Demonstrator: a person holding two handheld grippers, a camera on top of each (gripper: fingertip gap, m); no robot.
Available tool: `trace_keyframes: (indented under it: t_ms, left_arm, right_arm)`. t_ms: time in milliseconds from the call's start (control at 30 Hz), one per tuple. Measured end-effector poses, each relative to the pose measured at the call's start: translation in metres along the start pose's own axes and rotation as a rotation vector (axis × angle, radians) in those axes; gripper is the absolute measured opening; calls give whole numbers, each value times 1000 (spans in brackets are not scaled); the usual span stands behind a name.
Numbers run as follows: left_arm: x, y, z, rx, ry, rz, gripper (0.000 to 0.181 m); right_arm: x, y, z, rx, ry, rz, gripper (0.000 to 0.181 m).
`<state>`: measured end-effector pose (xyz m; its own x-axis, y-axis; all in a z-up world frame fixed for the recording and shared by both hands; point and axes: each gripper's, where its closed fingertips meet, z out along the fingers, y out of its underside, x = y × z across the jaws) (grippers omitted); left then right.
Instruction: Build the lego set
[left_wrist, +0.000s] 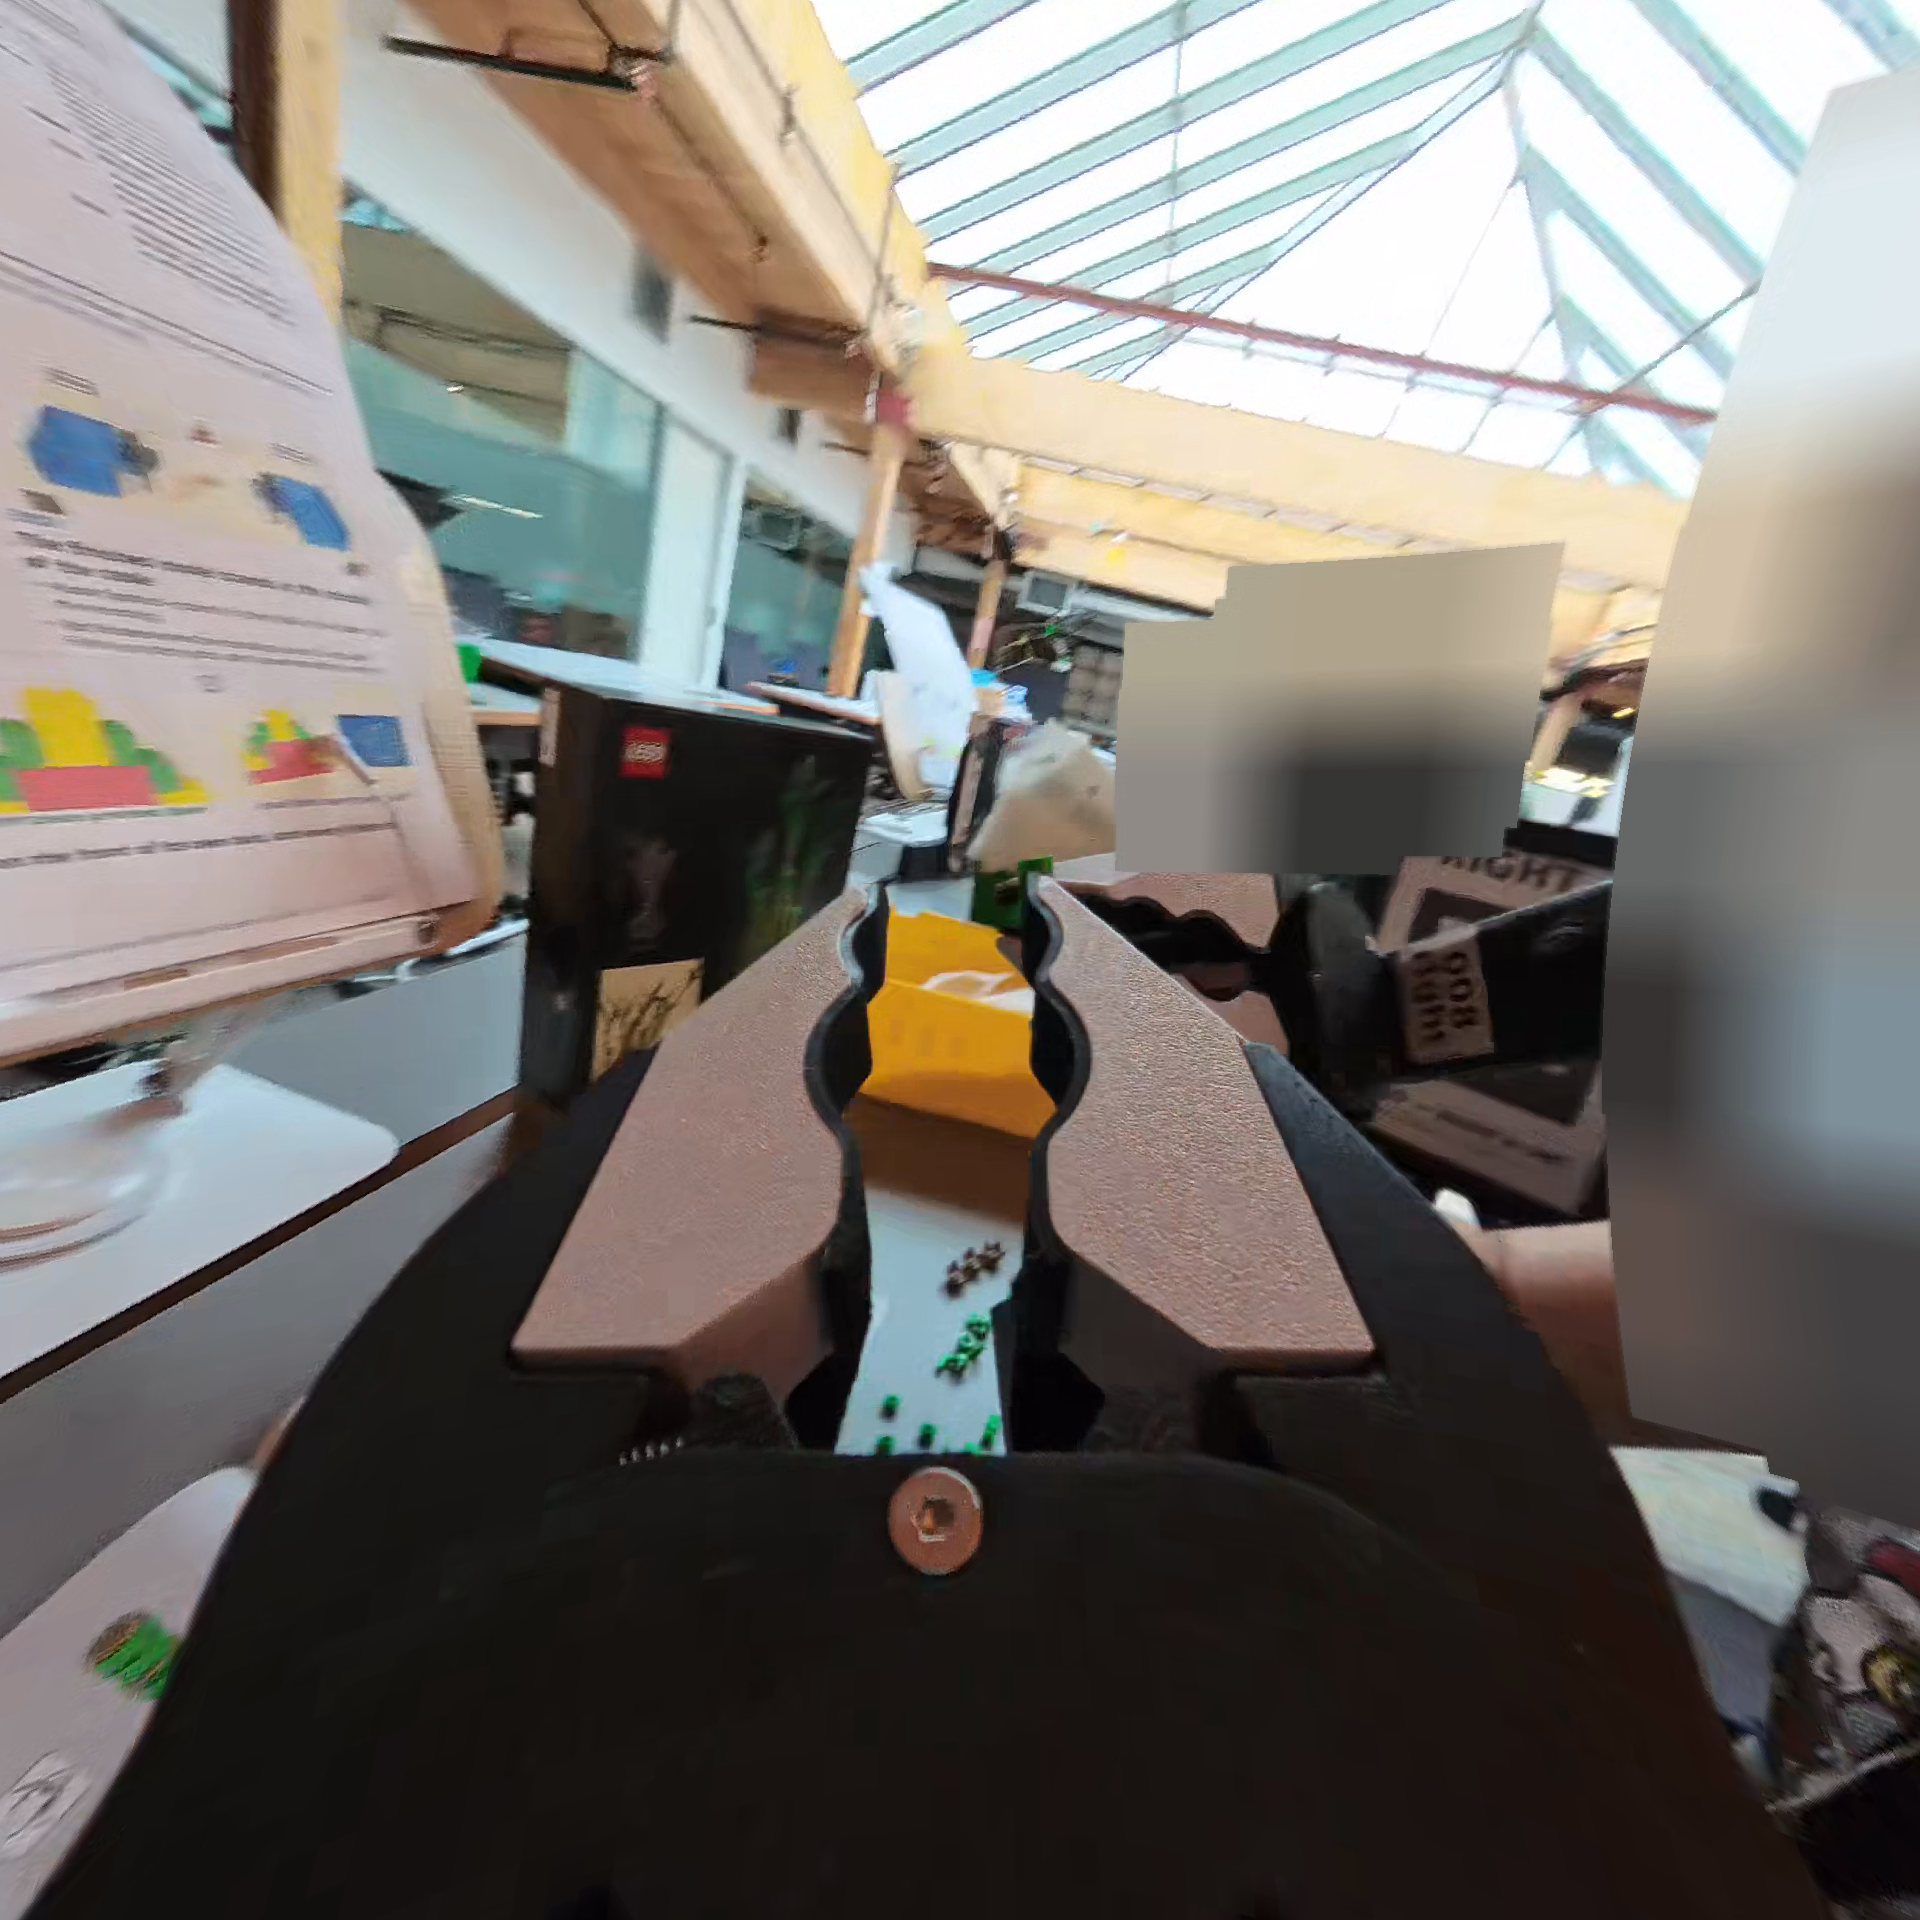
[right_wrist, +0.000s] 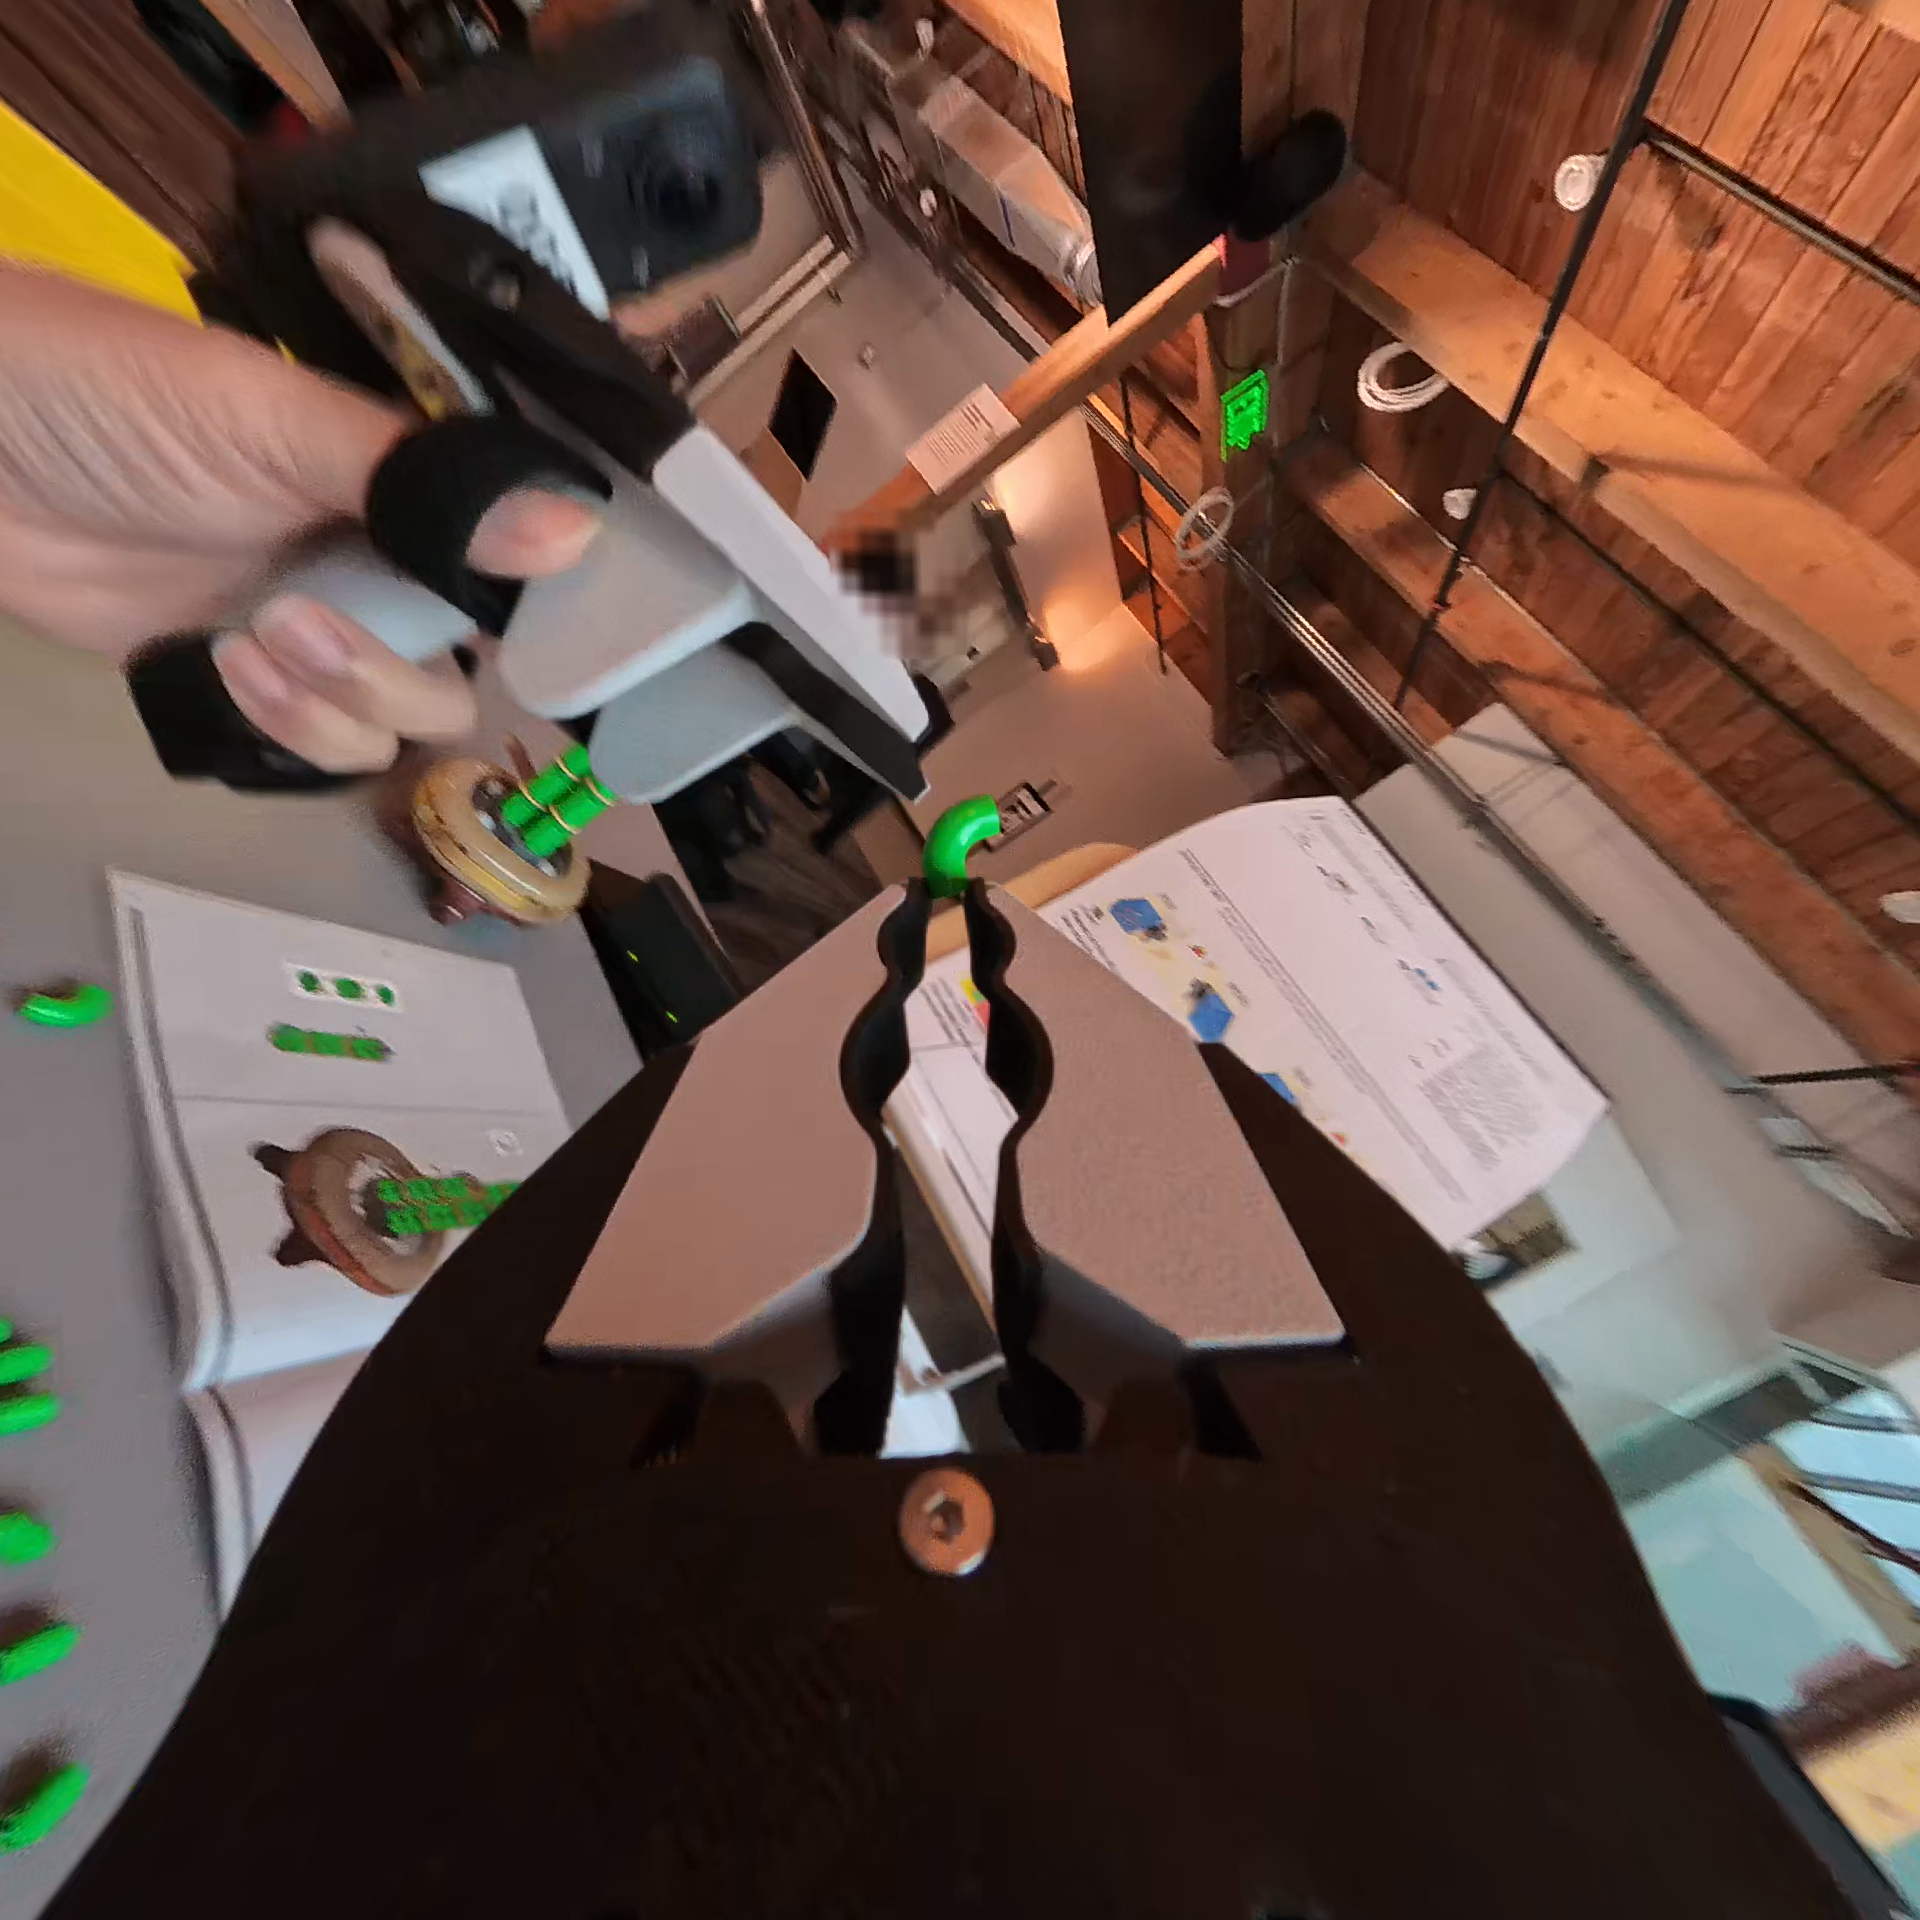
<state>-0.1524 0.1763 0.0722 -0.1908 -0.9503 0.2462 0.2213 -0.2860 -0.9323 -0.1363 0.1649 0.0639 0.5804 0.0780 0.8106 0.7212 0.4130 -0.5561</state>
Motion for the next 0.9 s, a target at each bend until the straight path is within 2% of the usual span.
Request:
trace_keyframes:
  t_ms: [133, 200, 400, 567, 900]
  left_arm:
    - [6, 13, 15, -91, -97, 114, 23]
    - [8, 20, 22, -106, -104, 105, 27]
    - [9, 26, 30, -66, -80, 11, 20]
    - [6, 23, 29, -41, -102, 14, 19]
    - [2, 21, 26, -24, -119, 31, 5]
  right_arm:
    - [5, 12, 2, -60, 58, -61, 5]
    - [6, 13, 2, -63, 66, -55, 6]
    - [5, 14, 2, -76, 72, -77, 5]
    - [2, 15, 3, -75, 60, -82, 6]
    - [-3, 15, 5, -81, 53, -74, 6]
